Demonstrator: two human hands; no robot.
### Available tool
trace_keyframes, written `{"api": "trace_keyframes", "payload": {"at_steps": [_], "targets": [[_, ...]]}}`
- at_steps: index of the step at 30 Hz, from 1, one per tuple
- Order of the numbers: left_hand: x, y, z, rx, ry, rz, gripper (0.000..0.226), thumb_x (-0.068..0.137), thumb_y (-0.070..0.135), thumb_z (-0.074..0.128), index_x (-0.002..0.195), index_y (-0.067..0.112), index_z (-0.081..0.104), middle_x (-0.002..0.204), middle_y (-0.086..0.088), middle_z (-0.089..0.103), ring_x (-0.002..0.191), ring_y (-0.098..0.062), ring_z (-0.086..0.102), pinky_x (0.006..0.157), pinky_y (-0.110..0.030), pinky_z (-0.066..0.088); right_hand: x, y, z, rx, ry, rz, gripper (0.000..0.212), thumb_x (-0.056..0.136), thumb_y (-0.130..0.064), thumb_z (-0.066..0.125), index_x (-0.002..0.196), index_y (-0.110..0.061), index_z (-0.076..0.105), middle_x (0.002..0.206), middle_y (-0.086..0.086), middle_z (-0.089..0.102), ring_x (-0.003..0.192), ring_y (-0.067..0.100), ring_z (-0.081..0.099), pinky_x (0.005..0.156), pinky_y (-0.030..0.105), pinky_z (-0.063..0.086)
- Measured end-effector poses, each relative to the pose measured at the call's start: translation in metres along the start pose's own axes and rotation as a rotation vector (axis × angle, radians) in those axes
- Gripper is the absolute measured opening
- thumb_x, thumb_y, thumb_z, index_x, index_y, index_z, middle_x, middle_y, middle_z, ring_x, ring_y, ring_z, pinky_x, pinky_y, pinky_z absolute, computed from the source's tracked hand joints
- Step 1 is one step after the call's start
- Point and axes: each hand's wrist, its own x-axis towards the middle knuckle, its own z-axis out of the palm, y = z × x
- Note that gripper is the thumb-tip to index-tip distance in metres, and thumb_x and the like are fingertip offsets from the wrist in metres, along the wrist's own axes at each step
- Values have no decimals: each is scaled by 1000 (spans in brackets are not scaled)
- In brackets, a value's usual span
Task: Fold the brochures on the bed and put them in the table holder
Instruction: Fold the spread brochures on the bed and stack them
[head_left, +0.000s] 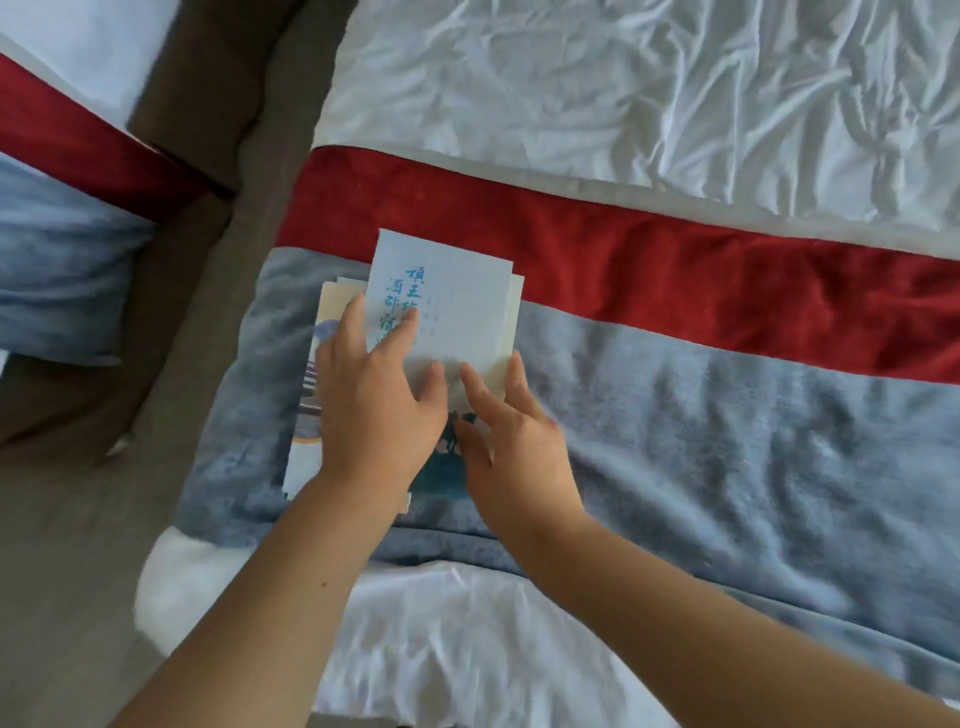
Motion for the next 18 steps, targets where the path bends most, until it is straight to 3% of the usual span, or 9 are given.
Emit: {"api": "trace_keyframes", "payload": {"at_steps": [4, 8, 14, 18], "targets": [[1, -44, -13, 13, 10, -67, 55, 97, 34, 64, 148, 18, 51, 160, -9, 33, 140, -34, 33, 112, -50, 42, -6, -25, 37, -29, -116, 3, 61, 100, -4, 56, 154, -29, 46, 173, 4, 3, 135, 27, 54, 101, 16, 42], [-2, -69, -10, -22, -5, -98, 60, 98, 37, 62, 152, 19, 45, 161, -12, 30, 144, -34, 30, 111, -51, 45, -3, -37, 62, -63, -170, 62, 63, 102, -10, 55, 158, -35, 37, 173, -1, -14, 135, 24, 53, 103, 24, 46], [-7, -91, 4, -24, -60, -57, 59, 98, 35, 63, 153, 22, 44, 164, -10, 26, 143, -35, 28, 114, -47, 39, -3, -36, 79, -137, -197, 115, 68, 103, -13, 56, 161, -33, 27, 171, 5, -20, 145, 27, 41, 104, 28, 44], [-7, -99, 9, -5, -82, -12, 58, 97, 34, 64, 151, 23, 47, 164, -13, 27, 144, -37, 29, 113, -50, 38, -5, -34, 85, -177, -199, 96, 73, 101, -14, 57, 162, -32, 22, 169, 9, -26, 156, 29, 19, 110, 31, 41]]}}
